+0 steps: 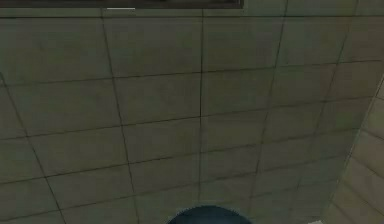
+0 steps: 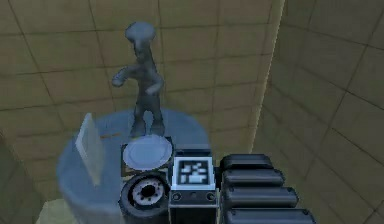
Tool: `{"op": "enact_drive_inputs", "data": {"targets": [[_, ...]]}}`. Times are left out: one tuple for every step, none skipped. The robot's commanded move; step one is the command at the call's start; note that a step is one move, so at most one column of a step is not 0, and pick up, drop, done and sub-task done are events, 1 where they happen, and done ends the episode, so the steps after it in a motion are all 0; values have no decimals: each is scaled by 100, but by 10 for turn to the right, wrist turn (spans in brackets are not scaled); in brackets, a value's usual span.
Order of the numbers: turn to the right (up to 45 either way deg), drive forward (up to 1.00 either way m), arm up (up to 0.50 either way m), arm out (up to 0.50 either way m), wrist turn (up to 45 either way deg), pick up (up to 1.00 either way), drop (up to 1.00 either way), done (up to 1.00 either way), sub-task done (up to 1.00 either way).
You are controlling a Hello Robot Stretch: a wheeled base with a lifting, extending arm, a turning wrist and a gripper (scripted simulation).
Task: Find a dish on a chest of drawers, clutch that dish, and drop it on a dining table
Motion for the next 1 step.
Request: {"op": "enact_drive_inputs", "data": {"targets": [[450,0,0,0,0,0,0,0,0]]}}
